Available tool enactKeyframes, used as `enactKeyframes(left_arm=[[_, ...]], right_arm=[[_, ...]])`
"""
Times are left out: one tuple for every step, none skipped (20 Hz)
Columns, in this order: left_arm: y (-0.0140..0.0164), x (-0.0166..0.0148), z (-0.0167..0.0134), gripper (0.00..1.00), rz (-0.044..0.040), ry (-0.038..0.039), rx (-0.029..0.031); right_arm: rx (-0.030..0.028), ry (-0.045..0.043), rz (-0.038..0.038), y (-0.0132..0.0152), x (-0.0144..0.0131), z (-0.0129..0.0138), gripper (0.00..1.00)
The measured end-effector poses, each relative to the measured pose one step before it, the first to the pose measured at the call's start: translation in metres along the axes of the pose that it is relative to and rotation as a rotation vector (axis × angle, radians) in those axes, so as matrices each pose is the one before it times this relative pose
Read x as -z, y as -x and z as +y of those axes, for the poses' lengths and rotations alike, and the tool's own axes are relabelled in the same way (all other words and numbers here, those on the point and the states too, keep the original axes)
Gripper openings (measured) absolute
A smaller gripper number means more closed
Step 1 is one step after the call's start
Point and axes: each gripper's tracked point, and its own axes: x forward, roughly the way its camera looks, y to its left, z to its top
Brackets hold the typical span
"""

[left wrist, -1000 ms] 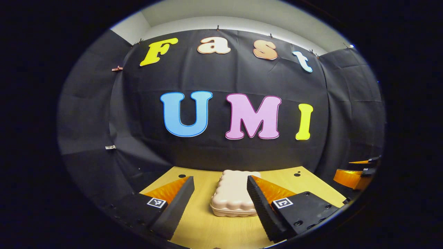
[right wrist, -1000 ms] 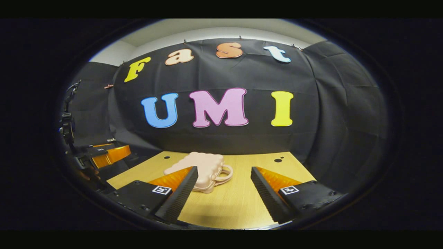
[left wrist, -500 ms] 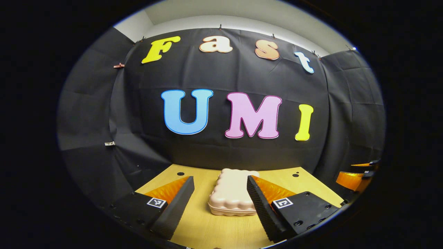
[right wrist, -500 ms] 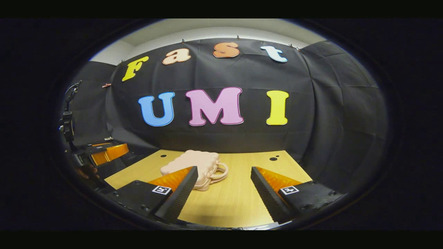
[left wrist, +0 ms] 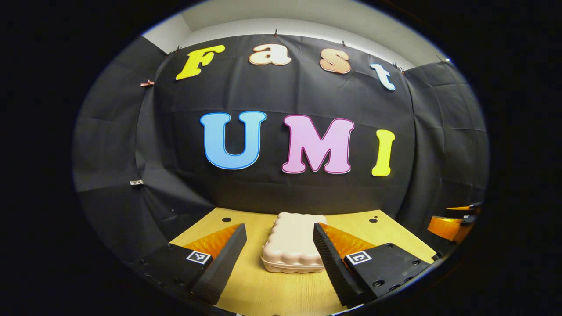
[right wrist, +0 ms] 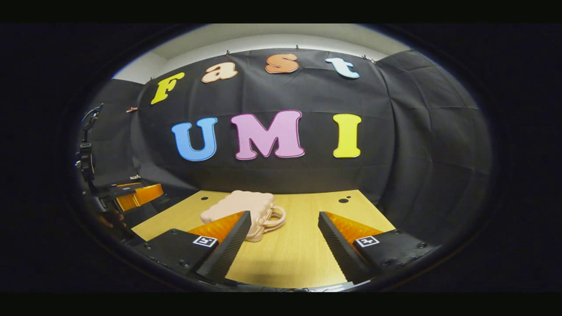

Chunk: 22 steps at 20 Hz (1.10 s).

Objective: First open the suitcase, pack the skin care products into it, and then close the suitcase.

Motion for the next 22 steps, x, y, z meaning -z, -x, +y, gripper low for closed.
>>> enactKeyframes(left_arm=[[0.00012,0.00054,-0.00105,0.96,0.00136,-0.00244,0.00022],[-0.00126,0.00015,-0.00024,0.96,0.00283,-0.00147,-0.00071],[-0.0011,0.00053,-0.00018,0.96,0.00336,0.00063,-0.00095],[-0.00091,0.0023,-0.00014,0.96,0.00597,0.00316,0.00182],[-0.00082,0.00183,0.00035,0.96,0.00478,0.00378,0.00154],[-0.00139,0.00186,0.00055,0.96,0.00544,0.00195,0.00095],[-0.00111,0.00023,0.00007,0.96,0.00409,-0.00049,-0.00087],[-0.00016,0.00062,0.00191,0.96,0.00092,-0.00203,-0.00181],[-0.00055,0.00112,-0.00032,0.96,0.00195,-0.00287,0.00001],[-0.00146,-0.00016,-0.00023,0.96,0.00104,-0.00413,0.0007],[-0.00102,-0.00037,0.00066,0.96,0.0029,-0.00505,-0.00264],[0.00071,0.00082,0.0021,0.96,0.00381,-0.00133,-0.00642],[-0.00013,-0.00072,0.0008,0.96,0.0005,0.00203,-0.00335],[-0.00035,0.00081,-0.00026,0.96,-0.00083,0.00208,0.00048],[-0.00058,-0.00042,0.00169,0.96,0.00057,-0.00363,0.00002],[-0.00017,0.00202,0.00308,0.96,0.0031,-0.00657,-0.00334],[0.00038,0.00167,0.00383,0.96,0.00442,-0.00438,-0.00403],[0.00003,0.00071,0.00428,0.96,0.00571,-0.00037,-0.00657],[-0.00105,0.00149,0.00591,0.96,0.00746,0.00583,-0.01336],[0.00047,0.00194,0.005,0.96,0.00778,0.0094,-0.01133],[-0.00007,0.00096,0.00233,0.96,0.00732,0.0099,-0.006],[0.0017,0.00194,0.00117,0.96,0.00478,0.0079,-0.00432]], right_arm=[[0.00317,-0.0032,-0.00024,-0.00081,-0.00054,-0.00106,0.97],[0.00257,-0.00382,-0.00025,-0.00001,0.00048,-0.00001,0.97],[0.00265,-0.00157,0.00068,0.00014,0.00055,-0.00072,0.97],[0.00407,-0.00061,0.0011,0.00015,0.00049,-0.00117,0.97],[0.00206,-0.00163,0.0015,-0.00095,0.00109,-0.00076,0.97],[0.0024,-0.00328,0.00362,-0.00115,0.00082,-0.00058,0.97],[0.00236,-0.00354,0.00395,-0.00201,0.00122,-0.00119,0.97],[0.00346,-0.0033,0.00513,0.00001,0.00092,0.00007,0.97],[0.00414,-0.00225,0.00073,0.00055,0.00045,-0.00036,0.98],[0.00346,-0.0008,0.00204,-0.00071,0.00081,-0.00045,0.97],[0.00192,0.0002,0.00394,-0.00074,0.00166,-0.00068,0.98],[0.00269,0.00239,0.00396,-0.00088,0.00241,-0.0009,0.97],[0.00242,0.00079,0.00857,-0.00001,0.00395,-0.00036,0.97],[0.00068,-0.00196,0.00686,-0.00035,0.00302,-0.00036,0.98],[-0.00157,-0.00399,0.00782,0.00031,0.0028,0.00058,0.98],[-0.00009,-0.00498,0.00628,-0.00091,0.00159,0.00061,0.98],[-0.00027,-0.00487,0.00389,-0.00068,0.00097,0.00045,0.98],[-0.00045,-0.00341,0.00255,-0.00012,0.00094,0.00071,0.98],[0.00021,-0.00018,-0.00003,-0.00062,-0.00024,-0.00007,0.97],[0.00374,0.00556,-0.00069,-0.001,0.0013,-0.00021,0.97],[0.00499,0.00759,0.00397,0.00004,0.00215,-0.00042,0.97],[-0.00174,0.00248,0.00422,0.00011,0.00334,0.0011,0.97]])
